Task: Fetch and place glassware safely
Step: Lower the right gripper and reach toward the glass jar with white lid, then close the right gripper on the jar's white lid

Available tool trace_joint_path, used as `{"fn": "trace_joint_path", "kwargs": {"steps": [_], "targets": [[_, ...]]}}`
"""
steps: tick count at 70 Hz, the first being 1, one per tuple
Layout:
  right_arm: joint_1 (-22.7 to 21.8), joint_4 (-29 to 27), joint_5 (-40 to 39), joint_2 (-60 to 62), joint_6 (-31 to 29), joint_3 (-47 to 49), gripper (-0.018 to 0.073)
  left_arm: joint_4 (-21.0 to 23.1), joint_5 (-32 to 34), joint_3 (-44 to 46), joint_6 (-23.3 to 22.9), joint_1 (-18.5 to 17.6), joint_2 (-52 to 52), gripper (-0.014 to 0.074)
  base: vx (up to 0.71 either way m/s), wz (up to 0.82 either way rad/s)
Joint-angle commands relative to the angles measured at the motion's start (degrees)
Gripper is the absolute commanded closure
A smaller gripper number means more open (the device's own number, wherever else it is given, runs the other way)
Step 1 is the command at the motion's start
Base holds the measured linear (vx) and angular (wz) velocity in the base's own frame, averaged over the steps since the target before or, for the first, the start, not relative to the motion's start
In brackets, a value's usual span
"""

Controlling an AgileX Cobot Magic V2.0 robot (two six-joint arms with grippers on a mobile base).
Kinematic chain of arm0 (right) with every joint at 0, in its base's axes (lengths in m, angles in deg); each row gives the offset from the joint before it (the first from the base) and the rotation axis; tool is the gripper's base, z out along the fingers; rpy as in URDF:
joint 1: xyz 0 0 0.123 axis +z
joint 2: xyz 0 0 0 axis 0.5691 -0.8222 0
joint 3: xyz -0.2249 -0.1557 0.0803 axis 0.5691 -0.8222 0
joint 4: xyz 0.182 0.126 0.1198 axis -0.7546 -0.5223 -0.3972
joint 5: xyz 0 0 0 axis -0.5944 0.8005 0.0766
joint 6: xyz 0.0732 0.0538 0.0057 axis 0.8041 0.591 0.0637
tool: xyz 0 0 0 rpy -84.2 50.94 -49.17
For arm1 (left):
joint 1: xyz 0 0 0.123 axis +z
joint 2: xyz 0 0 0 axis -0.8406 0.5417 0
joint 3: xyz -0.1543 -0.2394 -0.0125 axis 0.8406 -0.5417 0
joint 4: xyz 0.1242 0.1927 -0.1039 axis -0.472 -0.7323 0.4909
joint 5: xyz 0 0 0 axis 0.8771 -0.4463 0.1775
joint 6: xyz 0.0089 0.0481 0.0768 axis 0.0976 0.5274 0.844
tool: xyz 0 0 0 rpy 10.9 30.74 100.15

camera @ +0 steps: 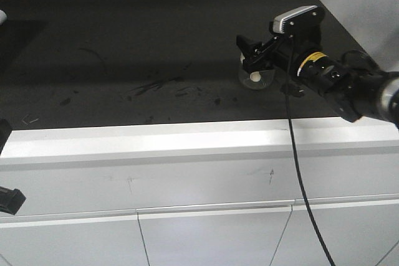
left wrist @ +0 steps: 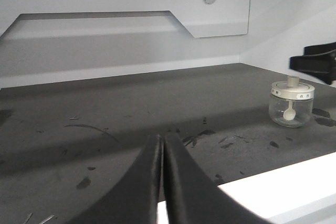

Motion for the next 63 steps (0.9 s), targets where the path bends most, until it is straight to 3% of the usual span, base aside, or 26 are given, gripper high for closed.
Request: {"fn": "trace_joint_path", "kwargs": {"steps": [1,28,45,52,63], "targets": [[-0.2,-1.5,-1.6,0.4,0.4,5.2,-0.0013,1.2,4.1,1.4,-0.7,0.0,-0.1,0.0595,0.0,0.0],[-0.2,-7.6,-0.4,-5.6,0.4,11.4,-0.0013,1.2,4.1,1.4,-0.7,0.0,-0.1,0.0595,0.0,0.0],[-0.2,-7.9,-0.2,-7.6,-0.5,11.4,-0.0006,1.2,4.1,1.4,-0.7,0.0,-0.1,0.0595,0.0,0.0],[-0.2,-7.9,0.1,-8.2,-0.5,11.4,0.0022,1.2,4.1,1.4,-0.7,0.0,-0.1,0.0595,0.0,0.0],[-0.2,-7.9,0.2,-8.4,-0.5,11.4,0.0139,1.2,4.1,1.4,-0.7,0.0,-0.1,0.0595,0.0,0.0]]}}
